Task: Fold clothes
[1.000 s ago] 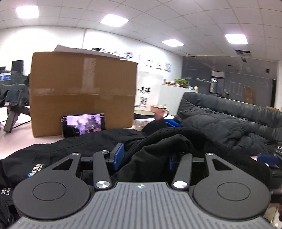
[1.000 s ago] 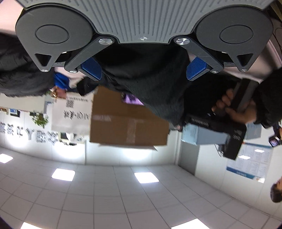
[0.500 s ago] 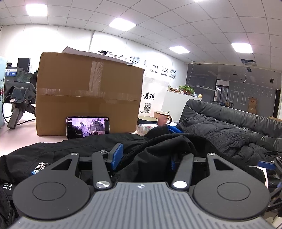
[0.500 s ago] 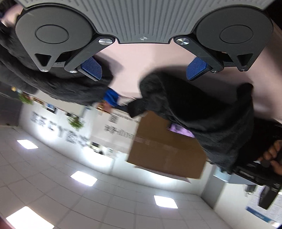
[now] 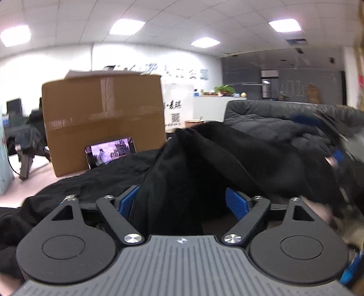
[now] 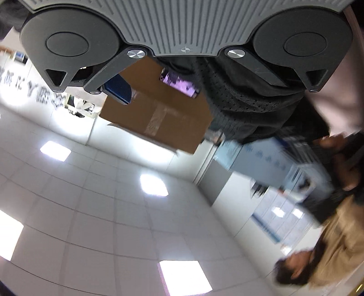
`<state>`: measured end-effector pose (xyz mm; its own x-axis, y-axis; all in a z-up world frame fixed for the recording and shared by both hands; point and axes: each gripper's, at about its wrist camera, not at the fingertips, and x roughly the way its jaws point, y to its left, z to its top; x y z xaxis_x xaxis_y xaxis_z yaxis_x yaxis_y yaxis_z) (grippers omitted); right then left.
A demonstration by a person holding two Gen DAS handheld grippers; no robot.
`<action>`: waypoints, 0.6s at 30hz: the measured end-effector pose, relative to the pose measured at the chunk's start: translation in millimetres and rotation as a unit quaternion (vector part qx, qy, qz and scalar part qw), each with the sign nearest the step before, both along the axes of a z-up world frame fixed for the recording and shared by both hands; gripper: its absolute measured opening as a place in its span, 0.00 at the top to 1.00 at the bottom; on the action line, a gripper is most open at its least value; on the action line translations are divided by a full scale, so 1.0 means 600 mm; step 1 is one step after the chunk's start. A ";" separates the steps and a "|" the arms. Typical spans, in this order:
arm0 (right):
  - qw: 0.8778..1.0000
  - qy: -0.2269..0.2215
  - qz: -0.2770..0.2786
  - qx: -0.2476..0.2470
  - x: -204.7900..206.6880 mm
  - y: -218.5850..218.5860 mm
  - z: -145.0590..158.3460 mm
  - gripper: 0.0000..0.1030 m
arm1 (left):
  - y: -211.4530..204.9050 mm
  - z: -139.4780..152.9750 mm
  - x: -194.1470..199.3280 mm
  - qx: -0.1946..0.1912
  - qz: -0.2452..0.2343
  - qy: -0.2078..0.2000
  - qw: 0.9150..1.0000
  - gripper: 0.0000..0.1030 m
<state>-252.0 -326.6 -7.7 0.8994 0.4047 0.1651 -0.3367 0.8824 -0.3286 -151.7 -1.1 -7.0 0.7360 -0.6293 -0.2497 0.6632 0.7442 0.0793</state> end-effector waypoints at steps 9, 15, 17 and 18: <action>0.993 0.034 0.038 0.110 -0.005 -0.046 0.010 0.78 | 0.134 0.033 -0.003 -0.006 0.225 -0.031 0.974 0.22; 0.987 0.052 0.045 0.143 -0.024 -0.064 0.008 0.93 | 0.148 0.033 0.133 0.111 0.280 -0.013 0.953 0.23; 0.983 0.054 0.041 0.170 -0.025 -0.073 0.004 0.94 | 0.162 0.019 0.184 0.128 0.264 0.043 0.955 0.40; 0.981 0.056 0.036 0.180 -0.022 -0.078 0.002 0.94 | 0.167 0.012 0.194 0.127 0.254 0.067 0.956 0.48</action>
<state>-265.4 -373.2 -6.2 0.8910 0.4016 0.2116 -0.4191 0.9069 0.0435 -35.6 99.1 0.3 0.8814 -0.1052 -0.4605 0.2377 0.9412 0.2399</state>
